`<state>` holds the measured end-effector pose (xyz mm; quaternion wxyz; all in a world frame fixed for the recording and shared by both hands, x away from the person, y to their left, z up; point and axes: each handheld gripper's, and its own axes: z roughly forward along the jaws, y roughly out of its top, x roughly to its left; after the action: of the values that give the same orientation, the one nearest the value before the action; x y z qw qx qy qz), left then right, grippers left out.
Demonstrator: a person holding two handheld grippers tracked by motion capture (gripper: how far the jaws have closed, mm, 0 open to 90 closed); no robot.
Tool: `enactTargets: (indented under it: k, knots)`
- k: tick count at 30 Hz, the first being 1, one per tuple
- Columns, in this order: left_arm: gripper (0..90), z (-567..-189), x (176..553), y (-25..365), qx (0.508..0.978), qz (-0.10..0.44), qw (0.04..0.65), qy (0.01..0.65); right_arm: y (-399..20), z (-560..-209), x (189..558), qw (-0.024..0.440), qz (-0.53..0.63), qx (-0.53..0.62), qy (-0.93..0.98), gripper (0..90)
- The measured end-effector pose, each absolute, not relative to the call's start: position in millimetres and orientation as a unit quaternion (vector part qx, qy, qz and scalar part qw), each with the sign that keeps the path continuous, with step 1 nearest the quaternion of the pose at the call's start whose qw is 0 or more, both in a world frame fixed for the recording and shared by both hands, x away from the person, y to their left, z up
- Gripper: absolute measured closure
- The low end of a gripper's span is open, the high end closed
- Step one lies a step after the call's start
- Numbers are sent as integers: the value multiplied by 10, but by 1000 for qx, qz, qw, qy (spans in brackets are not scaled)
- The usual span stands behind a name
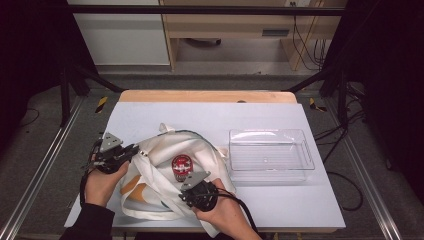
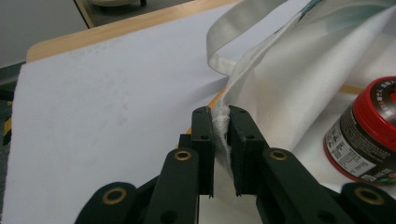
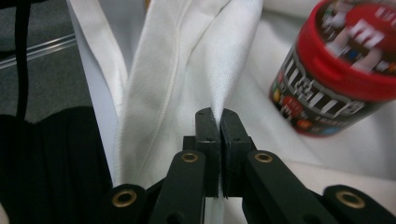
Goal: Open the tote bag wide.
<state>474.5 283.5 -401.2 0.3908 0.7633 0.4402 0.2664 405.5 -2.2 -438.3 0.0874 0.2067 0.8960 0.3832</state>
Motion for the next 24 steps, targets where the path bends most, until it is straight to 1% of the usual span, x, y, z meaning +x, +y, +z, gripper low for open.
enactTargets:
  k: [3,5,14,15,16,17,20,24]
  knots:
    - [815,-3955,4769,2841,762,273,388,440,-43,-4300,3980,111,407,193,886,893]
    - [815,-3967,4789,2848,764,269,385,443,-61,-4270,3933,122,418,185,881,894]
    - [815,-4257,4768,2809,770,260,372,449,13,-4518,3891,111,388,187,896,887]
    - [815,-4270,4759,2806,770,262,372,447,8,-4515,3897,108,388,188,896,877]
    - [815,-4275,4748,2804,770,263,373,445,1,-4506,3902,105,389,191,895,844]
    - [815,-4272,4735,2806,770,264,374,443,-10,-4490,3905,105,390,192,895,793]
    - [814,-4237,4690,2817,767,269,382,441,-88,-4391,3892,115,399,198,888,696]
    - [814,-4194,4634,2808,768,276,382,433,-329,-4183,3866,143,414,216,873,686]
